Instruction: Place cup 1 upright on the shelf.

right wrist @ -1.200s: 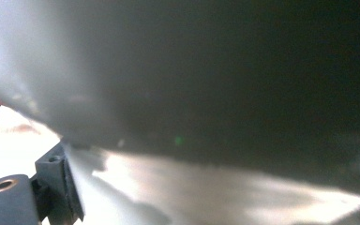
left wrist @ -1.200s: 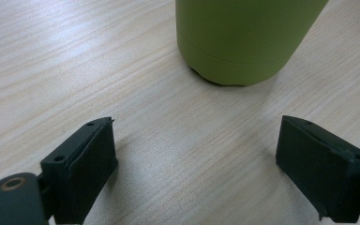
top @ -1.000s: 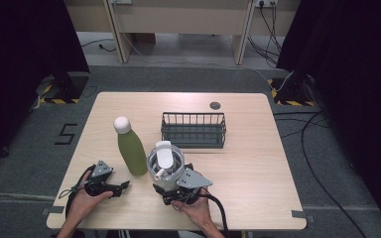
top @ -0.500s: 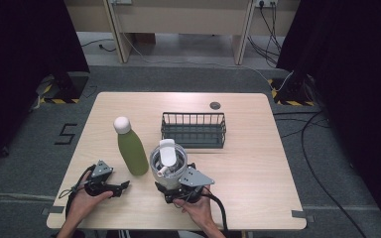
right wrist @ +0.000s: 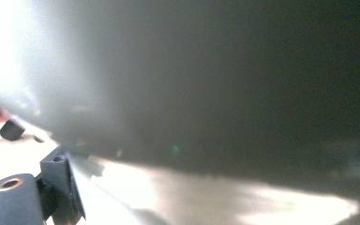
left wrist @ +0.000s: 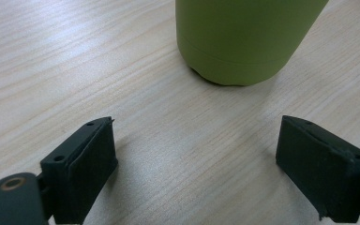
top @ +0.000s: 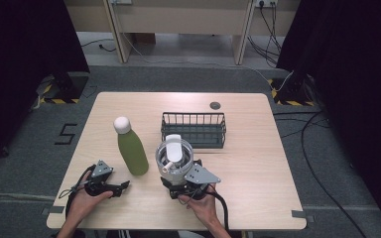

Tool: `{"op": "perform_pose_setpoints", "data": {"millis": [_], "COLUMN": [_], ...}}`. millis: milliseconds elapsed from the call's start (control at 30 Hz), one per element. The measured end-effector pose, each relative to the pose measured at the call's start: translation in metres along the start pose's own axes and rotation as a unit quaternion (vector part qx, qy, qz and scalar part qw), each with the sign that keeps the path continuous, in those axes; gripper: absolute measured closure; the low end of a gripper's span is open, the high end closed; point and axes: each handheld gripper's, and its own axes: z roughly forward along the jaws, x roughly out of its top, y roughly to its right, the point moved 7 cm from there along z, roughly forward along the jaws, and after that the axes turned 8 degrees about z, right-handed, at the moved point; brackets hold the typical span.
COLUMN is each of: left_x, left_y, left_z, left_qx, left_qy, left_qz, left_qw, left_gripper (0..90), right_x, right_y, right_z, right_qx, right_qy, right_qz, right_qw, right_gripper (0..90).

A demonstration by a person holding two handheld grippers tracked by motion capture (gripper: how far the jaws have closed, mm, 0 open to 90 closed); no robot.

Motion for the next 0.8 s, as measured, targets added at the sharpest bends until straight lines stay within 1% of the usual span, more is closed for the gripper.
{"op": "perform_pose_setpoints", "data": {"millis": [67,100,233,300,400,500,600,633,733,800], "left_x": [0.000,0.000,0.000,0.000,0.000,0.000,0.000,0.000,0.000,0.000], "left_y": [0.000,0.000,0.000,0.000,0.000,0.000,0.000,0.000,0.000,0.000], "left_z": [0.000,0.000,0.000,0.000,0.000,0.000,0.000,0.000,0.000,0.000], "left_qx": [0.000,0.000,0.000,0.000,0.000,0.000,0.000,0.000,0.000,0.000], "left_qy": [0.000,0.000,0.000,0.000,0.000,0.000,0.000,0.000,0.000,0.000], "left_qz": [0.000,0.000,0.000,0.000,0.000,0.000,0.000,0.000,0.000,0.000], "left_qw": [1.0000,1.0000,1.0000,1.0000,1.0000,1.0000,1.0000,1.0000,1.0000,1.0000], "left_gripper": [11.5,11.5,11.5,11.5,11.5,11.5,11.5,11.5,11.5,11.5], "right_x": [0.002,0.006,0.014,0.017,0.022,0.026,0.031,0.033,0.039,0.042], "right_y": [0.001,0.005,0.012,0.016,0.022,0.028,0.032,0.034,0.037,0.039], "right_z": [-0.001,-0.003,-0.009,-0.011,-0.015,-0.018,-0.021,-0.021,-0.024,-0.025], "right_qx": [-0.003,-0.006,-0.017,-0.020,-0.030,-0.035,-0.044,-0.045,-0.049,-0.045], "right_qy": [0.001,0.005,0.006,0.007,0.009,0.011,0.012,0.014,0.017,0.024], "right_qz": [0.000,-0.003,-0.004,0.002,-0.001,0.004,0.001,-0.003,-0.003,0.004], "right_qw": [1.0000,1.0000,0.9998,0.9998,0.9995,0.9993,0.9990,0.9989,0.9986,0.9987], "right_gripper": [10.3,10.3,10.3,10.3,10.3,10.3,10.3,10.4,10.3,10.4]}}
